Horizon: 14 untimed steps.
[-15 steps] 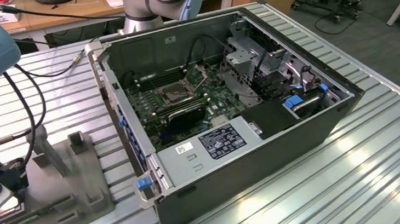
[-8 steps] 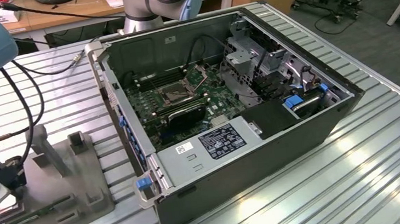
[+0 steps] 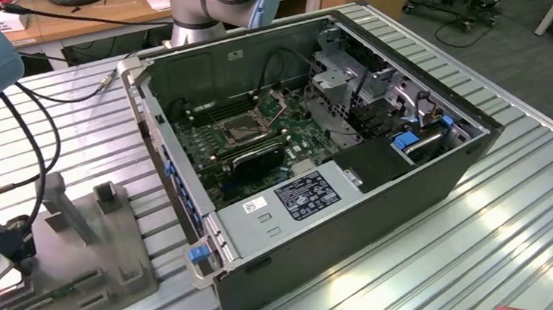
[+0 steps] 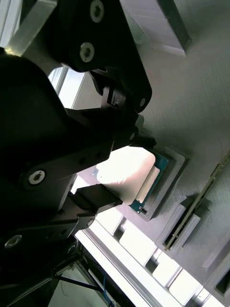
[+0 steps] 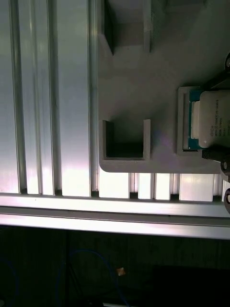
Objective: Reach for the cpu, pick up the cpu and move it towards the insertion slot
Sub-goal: 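Pick up the cpu and move it towards the insertion slot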
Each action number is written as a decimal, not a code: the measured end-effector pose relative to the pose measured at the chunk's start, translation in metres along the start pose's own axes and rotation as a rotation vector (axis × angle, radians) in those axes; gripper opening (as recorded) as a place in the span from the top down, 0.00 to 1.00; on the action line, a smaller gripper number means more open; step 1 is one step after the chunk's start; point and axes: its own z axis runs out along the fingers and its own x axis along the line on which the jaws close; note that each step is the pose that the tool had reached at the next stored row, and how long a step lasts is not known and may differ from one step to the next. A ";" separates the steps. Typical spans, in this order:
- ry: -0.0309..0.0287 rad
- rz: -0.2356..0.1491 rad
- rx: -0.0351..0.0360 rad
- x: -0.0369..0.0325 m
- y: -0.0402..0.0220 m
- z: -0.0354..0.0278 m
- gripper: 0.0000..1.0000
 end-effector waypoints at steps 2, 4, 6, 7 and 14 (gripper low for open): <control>0.0002 0.000 0.0001 0.0000 0.0000 -0.0006 0.45; 0.0002 0.000 0.0001 0.0000 0.0002 -0.0024 0.45; 0.0000 0.000 -0.0001 0.0000 0.0003 -0.0037 0.45; -0.0002 0.000 -0.0001 0.0000 0.0003 -0.0036 0.45; 0.0001 0.000 0.0000 0.0000 0.0003 -0.0043 0.45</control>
